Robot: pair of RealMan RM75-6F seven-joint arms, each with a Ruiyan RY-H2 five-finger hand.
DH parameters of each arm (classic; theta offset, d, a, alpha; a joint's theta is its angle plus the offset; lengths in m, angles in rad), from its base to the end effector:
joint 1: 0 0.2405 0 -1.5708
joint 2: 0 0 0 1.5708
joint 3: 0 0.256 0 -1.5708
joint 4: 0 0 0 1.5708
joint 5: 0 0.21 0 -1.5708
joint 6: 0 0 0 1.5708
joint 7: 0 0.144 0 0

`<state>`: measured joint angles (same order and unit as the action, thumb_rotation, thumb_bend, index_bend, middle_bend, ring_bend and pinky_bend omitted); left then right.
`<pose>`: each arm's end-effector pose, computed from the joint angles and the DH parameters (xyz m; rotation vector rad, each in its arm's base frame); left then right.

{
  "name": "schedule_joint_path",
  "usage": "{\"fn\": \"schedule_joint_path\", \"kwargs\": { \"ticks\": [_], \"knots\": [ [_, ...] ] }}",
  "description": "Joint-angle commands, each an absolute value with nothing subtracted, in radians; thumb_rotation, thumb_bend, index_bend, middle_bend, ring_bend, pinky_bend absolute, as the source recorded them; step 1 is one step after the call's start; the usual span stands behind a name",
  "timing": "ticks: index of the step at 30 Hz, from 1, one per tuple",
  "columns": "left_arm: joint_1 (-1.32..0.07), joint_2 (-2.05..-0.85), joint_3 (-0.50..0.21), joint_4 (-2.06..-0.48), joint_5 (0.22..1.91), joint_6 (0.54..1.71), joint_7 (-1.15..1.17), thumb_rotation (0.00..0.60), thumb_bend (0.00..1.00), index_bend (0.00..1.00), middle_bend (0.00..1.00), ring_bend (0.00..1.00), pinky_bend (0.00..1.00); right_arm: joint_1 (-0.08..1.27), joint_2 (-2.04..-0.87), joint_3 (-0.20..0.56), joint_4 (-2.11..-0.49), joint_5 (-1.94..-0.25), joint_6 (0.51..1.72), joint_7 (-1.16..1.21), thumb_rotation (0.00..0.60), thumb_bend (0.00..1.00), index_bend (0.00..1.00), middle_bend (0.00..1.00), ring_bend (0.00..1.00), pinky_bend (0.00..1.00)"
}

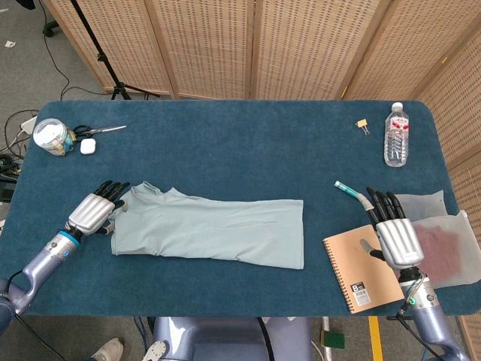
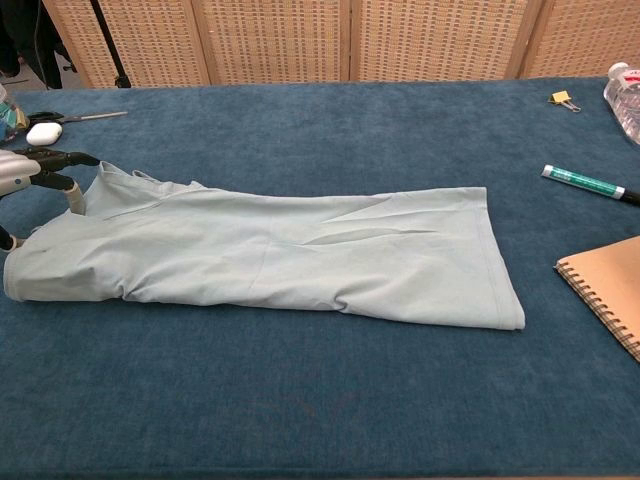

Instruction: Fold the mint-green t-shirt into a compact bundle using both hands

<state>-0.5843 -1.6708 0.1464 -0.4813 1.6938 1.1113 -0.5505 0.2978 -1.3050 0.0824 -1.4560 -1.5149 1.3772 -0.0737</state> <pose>-0.3361 0.3496 0.0342 -1.9908 -0.7831 -0.7515 -0.2775 -0.2525 0.1020 1.5657 -0.7803 0.9884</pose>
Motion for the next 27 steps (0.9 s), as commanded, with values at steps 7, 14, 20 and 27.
{"fn": "schedule_joint_path", "kwargs": {
  "ticks": [7, 14, 20, 27],
  "knots": [
    [-0.592, -1.669, 0.156, -0.46, 1.697, 1.094, -0.569, 0.6, 0.27, 0.43, 0.0, 0.0, 0.0, 0.295, -1.304, 0.088, -1.459, -1.507, 1.375, -0.072, 0.6, 0.34, 0.0, 0.0, 0.0, 0.0],
    [-0.589, -1.658, 0.167, -0.454, 1.702, 1.09, -0.566, 0.6, 0.27, 0.43, 0.0, 0.0, 0.0, 0.294, -1.304, 0.09, -1.46, -1.505, 1.375, -0.073, 0.6, 0.35, 0.0, 0.0, 0.0, 0.0],
    [-0.589, -1.66, 0.166, -0.444, 1.695, 1.075, -0.572, 0.6, 0.27, 0.43, 0.0, 0.0, 0.0, 0.293, -1.305, 0.09, -1.462, -1.505, 1.374, -0.078, 0.6, 0.36, 0.0, 0.0, 0.0, 0.0],
    [-0.592, -1.685, 0.162, -0.421, 1.691, 1.072, -0.574, 0.6, 0.28, 0.44, 0.0, 0.0, 0.0, 0.292, -1.309, 0.089, -1.464, -1.504, 1.37, -0.088, 0.6, 0.36, 0.0, 0.0, 0.0, 0.0]
  ]
}}
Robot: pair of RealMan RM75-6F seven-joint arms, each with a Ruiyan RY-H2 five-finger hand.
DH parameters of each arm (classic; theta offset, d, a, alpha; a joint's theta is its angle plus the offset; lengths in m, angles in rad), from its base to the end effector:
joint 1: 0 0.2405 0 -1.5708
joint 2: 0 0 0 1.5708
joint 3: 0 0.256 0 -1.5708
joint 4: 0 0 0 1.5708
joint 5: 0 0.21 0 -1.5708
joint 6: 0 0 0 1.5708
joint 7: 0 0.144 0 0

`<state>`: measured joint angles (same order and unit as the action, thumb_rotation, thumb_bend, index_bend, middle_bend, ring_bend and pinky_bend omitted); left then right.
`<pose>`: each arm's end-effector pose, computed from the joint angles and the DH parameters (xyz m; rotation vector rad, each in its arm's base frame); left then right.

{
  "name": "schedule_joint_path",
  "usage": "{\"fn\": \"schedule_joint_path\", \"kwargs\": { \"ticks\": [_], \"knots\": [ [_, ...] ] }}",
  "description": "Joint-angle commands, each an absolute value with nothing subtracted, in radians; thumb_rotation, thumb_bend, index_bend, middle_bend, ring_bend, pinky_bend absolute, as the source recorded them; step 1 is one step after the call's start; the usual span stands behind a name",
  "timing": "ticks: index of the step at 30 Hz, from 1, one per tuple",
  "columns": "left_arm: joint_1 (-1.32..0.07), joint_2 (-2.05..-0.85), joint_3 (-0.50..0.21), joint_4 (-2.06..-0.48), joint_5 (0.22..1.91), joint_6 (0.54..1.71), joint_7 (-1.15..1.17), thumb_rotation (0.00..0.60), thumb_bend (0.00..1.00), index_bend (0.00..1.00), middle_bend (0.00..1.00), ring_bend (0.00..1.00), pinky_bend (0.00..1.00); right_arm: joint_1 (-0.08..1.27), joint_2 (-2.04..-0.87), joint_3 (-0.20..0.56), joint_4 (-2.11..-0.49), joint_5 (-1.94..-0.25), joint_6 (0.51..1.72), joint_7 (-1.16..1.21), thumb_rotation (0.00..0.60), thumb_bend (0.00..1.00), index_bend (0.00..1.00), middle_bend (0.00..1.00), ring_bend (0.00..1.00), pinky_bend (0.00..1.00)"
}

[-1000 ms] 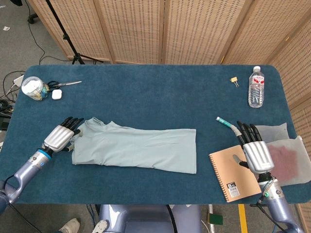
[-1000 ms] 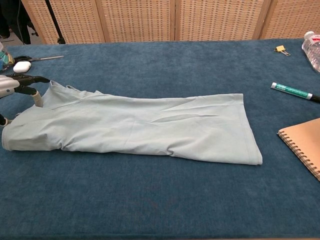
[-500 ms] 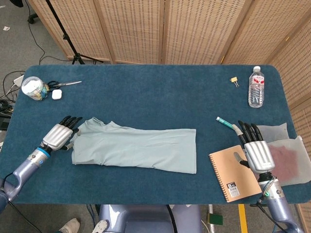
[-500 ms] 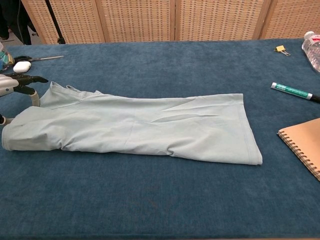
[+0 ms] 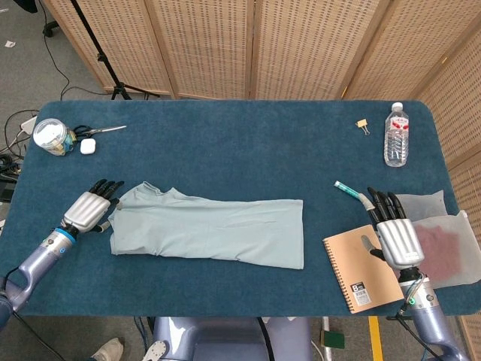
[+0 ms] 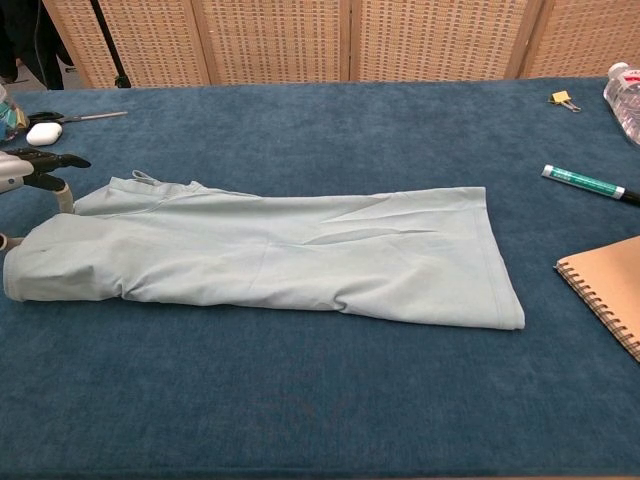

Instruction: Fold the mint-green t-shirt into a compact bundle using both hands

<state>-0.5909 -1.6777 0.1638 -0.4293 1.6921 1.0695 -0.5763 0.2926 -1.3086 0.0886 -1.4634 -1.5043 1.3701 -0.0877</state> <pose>-0.3455 0.3551 0.0388 -1.9888 -0.7882 -0.6861 -0.2779 -0.2520 0.1006 1.5568 -0.7886 0.9777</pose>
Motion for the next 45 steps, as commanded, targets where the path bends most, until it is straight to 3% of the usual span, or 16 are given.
{"fn": "schedule_joint_path", "kwargs": {
  "ticks": [1, 24, 35, 45],
  "knots": [
    [-0.592, -1.688, 0.161, -0.419, 1.691, 1.073, -0.573, 0.6, 0.28, 0.44, 0.0, 0.0, 0.0, 0.292, -1.308, 0.089, -1.464, -1.504, 1.37, -0.088, 0.6, 0.36, 0.0, 0.0, 0.0, 0.0],
    [-0.594, -1.712, 0.147, -0.406, 1.677, 1.085, -0.554, 0.6, 0.4, 0.58, 0.0, 0.0, 0.0, 0.29, -1.303, 0.09, -1.471, -1.513, 1.372, -0.081, 0.6, 0.39, 0.0, 0.0, 0.0, 0.0],
    [-0.598, -1.708, 0.148, -0.42, 1.677, 1.085, -0.552, 0.6, 0.62, 0.67, 0.0, 0.0, 0.0, 0.289, -1.301, 0.091, -1.473, -1.517, 1.377, -0.077, 0.6, 0.39, 0.0, 0.0, 0.0, 0.0],
    [-0.595, -1.689, 0.137, -0.42, 1.66, 1.07, -0.557, 0.6, 0.65, 0.69, 0.0, 0.0, 0.0, 0.288, -1.301, 0.091, -1.474, -1.518, 1.377, -0.077, 0.6, 0.39, 0.0, 0.0, 0.0, 0.0]
  ]
}}
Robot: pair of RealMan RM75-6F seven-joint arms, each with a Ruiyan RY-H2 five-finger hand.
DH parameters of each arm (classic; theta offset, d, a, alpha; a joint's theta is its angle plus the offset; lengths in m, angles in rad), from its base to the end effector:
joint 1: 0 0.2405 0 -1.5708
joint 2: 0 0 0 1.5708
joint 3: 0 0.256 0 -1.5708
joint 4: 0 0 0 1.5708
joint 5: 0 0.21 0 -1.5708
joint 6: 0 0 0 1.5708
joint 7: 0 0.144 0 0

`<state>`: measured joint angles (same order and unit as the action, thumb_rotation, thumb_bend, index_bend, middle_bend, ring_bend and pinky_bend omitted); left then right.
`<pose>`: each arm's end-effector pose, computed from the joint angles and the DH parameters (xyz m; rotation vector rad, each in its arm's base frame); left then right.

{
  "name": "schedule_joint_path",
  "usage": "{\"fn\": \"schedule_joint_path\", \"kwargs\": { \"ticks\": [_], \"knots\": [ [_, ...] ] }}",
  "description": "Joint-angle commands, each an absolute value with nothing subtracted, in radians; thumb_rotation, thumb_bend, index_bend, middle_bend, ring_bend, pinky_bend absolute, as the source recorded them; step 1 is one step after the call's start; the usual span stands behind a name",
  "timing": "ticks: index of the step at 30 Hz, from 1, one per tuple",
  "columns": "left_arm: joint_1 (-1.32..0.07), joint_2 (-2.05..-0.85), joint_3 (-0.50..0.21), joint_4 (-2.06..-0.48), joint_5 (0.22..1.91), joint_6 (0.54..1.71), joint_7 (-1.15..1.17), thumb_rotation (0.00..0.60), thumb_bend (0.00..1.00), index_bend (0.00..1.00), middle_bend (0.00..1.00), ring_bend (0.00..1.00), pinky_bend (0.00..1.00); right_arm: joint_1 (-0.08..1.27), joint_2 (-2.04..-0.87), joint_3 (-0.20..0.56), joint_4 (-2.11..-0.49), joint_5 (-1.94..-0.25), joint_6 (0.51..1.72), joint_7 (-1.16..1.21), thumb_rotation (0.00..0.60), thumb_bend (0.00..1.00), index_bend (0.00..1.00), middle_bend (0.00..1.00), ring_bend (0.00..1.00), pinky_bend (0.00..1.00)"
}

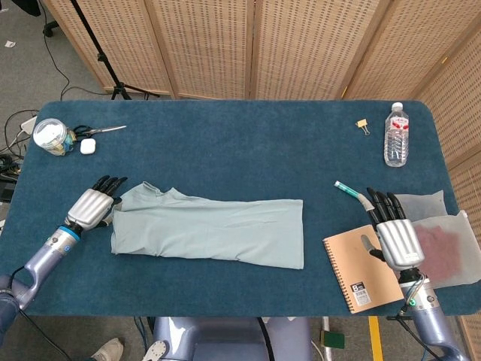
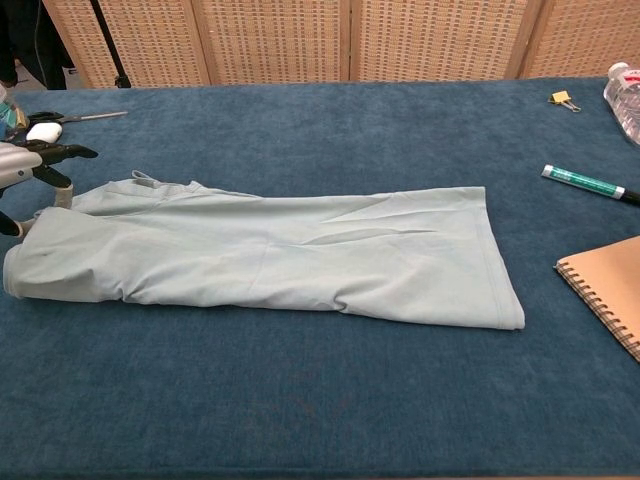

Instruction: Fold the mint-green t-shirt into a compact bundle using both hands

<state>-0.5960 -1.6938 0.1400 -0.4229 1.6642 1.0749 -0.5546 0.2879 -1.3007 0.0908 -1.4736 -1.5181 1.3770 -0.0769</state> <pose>-0.3402 0.3606 0.0381 -1.9507 -0.7754 -0.7164 -0.2756 -0.2505 0.1029 1.5572 -0.7884 0.9964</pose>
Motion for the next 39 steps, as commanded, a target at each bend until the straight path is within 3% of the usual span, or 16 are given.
{"fn": "schedule_joint_path", "kwargs": {
  "ticks": [1, 12, 26, 39],
  "knots": [
    [-0.593, -1.686, 0.135, -0.418, 1.656, 1.067, -0.559, 0.6, 0.65, 0.69, 0.0, 0.0, 0.0, 0.288, -1.301, 0.091, -1.473, -1.518, 1.377, -0.077, 0.6, 0.39, 0.0, 0.0, 0.0, 0.0],
    [-0.555, -1.66, 0.112, -0.334, 1.604, 0.99, -0.591, 0.6, 0.65, 0.69, 0.0, 0.0, 0.0, 0.288, -1.302, 0.087, -1.477, -1.522, 1.374, -0.081, 0.6, 0.39, 0.0, 0.0, 0.0, 0.0],
    [-0.528, -1.632, 0.056, -0.185, 1.524, 0.808, -0.634, 0.6, 0.66, 0.69, 0.0, 0.0, 0.0, 0.29, -1.305, 0.085, -1.475, -1.522, 1.367, -0.087, 0.6, 0.39, 0.0, 0.0, 0.0, 0.0],
    [-0.509, -1.61, -0.002, -0.146, 1.466, 0.716, -0.667, 0.6, 0.66, 0.69, 0.0, 0.0, 0.0, 0.29, -1.306, 0.086, -1.476, -1.521, 1.366, -0.088, 0.6, 0.39, 0.0, 0.0, 0.0, 0.0]
  ]
}}
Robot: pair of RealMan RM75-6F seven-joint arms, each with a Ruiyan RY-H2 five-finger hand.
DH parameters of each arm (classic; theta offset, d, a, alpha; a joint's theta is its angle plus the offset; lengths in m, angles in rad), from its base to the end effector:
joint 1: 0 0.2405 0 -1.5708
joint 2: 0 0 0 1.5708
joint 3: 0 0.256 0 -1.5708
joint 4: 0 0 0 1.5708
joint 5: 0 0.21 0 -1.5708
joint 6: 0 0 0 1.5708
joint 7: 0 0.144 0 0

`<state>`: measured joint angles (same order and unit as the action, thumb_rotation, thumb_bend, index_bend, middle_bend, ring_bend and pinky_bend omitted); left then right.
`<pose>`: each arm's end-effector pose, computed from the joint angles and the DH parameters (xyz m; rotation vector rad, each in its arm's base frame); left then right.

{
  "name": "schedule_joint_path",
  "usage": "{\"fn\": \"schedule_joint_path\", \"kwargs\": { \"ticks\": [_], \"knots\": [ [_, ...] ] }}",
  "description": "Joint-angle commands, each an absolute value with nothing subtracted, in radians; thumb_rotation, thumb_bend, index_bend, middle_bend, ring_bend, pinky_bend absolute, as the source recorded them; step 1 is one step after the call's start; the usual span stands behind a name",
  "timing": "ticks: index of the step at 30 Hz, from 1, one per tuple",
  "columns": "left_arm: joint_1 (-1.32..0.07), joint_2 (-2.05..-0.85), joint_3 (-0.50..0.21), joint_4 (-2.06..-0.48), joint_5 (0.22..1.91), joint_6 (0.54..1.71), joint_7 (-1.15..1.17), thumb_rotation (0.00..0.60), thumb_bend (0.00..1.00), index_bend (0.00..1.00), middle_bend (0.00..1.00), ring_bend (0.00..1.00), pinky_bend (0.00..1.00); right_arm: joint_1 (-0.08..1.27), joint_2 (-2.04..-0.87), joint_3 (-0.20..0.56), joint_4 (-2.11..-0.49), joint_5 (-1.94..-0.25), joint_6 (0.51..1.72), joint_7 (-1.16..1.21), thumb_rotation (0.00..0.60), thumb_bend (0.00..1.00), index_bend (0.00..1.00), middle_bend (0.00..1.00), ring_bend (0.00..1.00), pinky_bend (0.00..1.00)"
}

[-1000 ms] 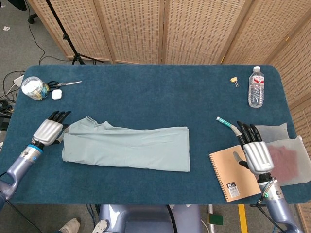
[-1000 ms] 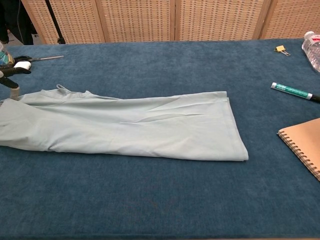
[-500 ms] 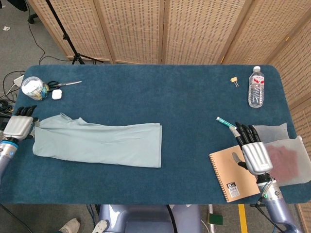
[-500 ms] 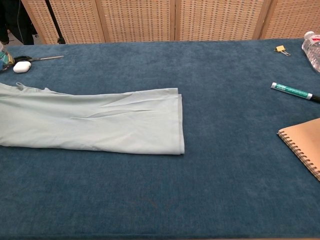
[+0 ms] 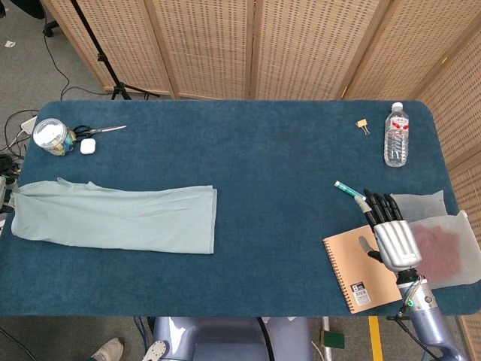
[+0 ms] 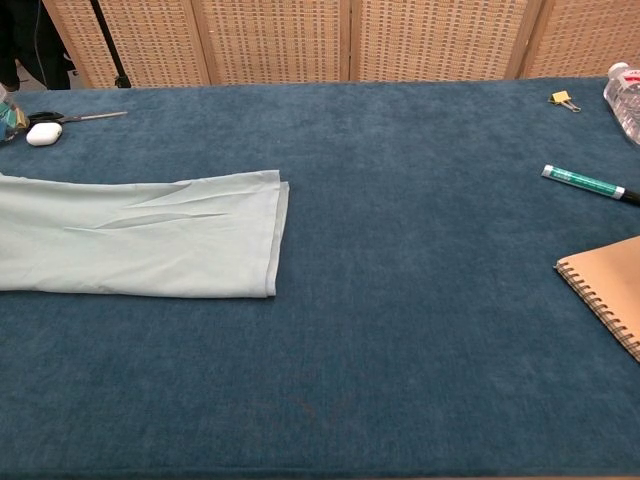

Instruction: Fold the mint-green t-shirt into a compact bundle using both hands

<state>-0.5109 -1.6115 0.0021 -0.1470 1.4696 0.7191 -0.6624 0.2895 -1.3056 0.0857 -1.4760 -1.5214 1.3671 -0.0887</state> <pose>-0.4514 0.3611 0.1799 -1.3703 -0.9406 -0.3939 -0.2746 -0.2494 0.0987 1.5736 -0.7906 0.9860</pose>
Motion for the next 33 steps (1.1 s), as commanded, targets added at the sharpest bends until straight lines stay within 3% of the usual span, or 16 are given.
{"fn": "schedule_joint_path", "kwargs": {
  "ticks": [1, 5, 15, 19, 24, 33],
  "knots": [
    [-0.508, -1.609, -0.004, -0.147, 1.466, 0.72, -0.669, 0.6, 0.66, 0.69, 0.0, 0.0, 0.0, 0.29, -1.306, 0.086, -1.476, -1.521, 1.366, -0.087, 0.6, 0.39, 0.0, 0.0, 0.0, 0.0],
    [-0.503, -1.608, -0.008, -0.159, 1.47, 0.788, -0.68, 0.6, 0.66, 0.69, 0.0, 0.0, 0.0, 0.289, -1.301, 0.086, -1.481, -1.523, 1.368, -0.082, 0.6, 0.39, 0.0, 0.0, 0.0, 0.0],
    [-0.518, -1.574, 0.001, -0.284, 1.533, 1.175, -0.642, 0.6, 0.66, 0.69, 0.0, 0.0, 0.0, 0.284, -1.286, 0.089, -1.497, -1.527, 1.381, -0.065, 0.6, 0.39, 0.0, 0.0, 0.0, 0.0],
    [-0.543, -1.552, 0.007, -0.373, 1.566, 1.28, -0.55, 0.6, 0.66, 0.69, 0.0, 0.0, 0.0, 0.282, -1.28, 0.092, -1.503, -1.529, 1.387, -0.057, 0.6, 0.39, 0.0, 0.0, 0.0, 0.0],
    [-0.59, -1.515, 0.015, -0.531, 1.61, 1.334, -0.383, 0.6, 0.66, 0.69, 0.0, 0.0, 0.0, 0.28, -1.272, 0.094, -1.509, -1.528, 1.39, -0.045, 0.6, 0.39, 0.0, 0.0, 0.0, 0.0],
    [-0.676, -1.471, 0.014, -0.786, 1.658, 1.292, -0.158, 0.6, 0.66, 0.69, 0.0, 0.0, 0.0, 0.279, -1.262, 0.098, -1.514, -1.525, 1.392, -0.03, 0.6, 0.39, 0.0, 0.0, 0.0, 0.0]
  ]
}}
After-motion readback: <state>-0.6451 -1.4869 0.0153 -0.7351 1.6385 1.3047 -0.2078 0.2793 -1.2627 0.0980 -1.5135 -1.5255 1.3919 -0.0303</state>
